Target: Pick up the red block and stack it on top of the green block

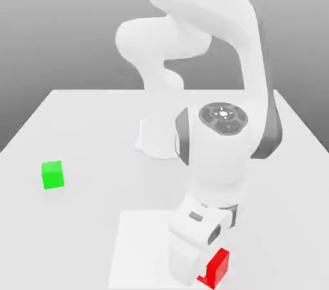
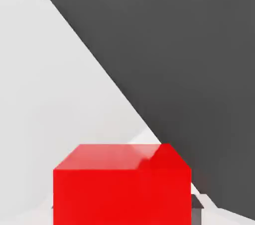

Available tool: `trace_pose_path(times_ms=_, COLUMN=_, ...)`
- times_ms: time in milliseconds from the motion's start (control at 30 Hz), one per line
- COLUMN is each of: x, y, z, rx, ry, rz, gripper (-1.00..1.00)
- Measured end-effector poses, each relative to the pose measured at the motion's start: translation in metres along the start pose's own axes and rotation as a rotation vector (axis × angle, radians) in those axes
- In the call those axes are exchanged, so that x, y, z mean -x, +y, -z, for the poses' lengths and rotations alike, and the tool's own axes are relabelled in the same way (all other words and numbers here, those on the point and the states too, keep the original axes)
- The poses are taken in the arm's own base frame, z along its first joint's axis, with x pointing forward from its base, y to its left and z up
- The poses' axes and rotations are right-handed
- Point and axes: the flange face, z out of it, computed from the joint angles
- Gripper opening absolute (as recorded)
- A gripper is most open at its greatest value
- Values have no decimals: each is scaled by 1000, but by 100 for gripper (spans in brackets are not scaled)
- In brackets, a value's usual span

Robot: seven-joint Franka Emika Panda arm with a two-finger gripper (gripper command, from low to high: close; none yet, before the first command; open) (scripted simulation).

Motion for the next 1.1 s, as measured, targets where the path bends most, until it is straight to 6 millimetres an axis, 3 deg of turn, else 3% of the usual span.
trace_pose_path(times_ms=67, x=-1, y=0, z=12, rx=1, ry=1, rz=1, gripper=-100)
trace_pose_path(times_ms=200, x=1, y=5, z=58, rx=2, ry=0, rz=-3, gripper=-100)
trace_pose_path(times_ms=300, x=17, y=76, z=80, rx=29, ry=5, rz=-42, gripper=-100)
trace_pose_path(times_ms=367, x=38, y=132, z=90, rx=45, ry=3, rz=-90, gripper=-100)
trace_pose_path(times_ms=467, x=101, y=235, z=104, rx=62, ry=-6, rz=-203, gripper=-100)
trace_pose_path(times_ms=500, x=124, y=258, z=107, rx=64, ry=-10, rz=-229, gripper=-100)
trace_pose_path(times_ms=567, x=156, y=278, z=111, rx=63, ry=-15, rz=-221, gripper=-100)
trace_pose_path(times_ms=700, x=235, y=317, z=111, rx=44, ry=-19, rz=-251, gripper=-100)
trace_pose_path(times_ms=833, x=319, y=334, z=103, rx=9, ry=-7, rz=-299, gripper=-100)
trace_pose_path(times_ms=900, x=333, y=335, z=98, rx=1, ry=1, rz=-308, gripper=-100)
trace_pose_path(times_ms=1100, x=336, y=337, z=83, rx=-2, ry=14, rz=-312, gripper=-100)
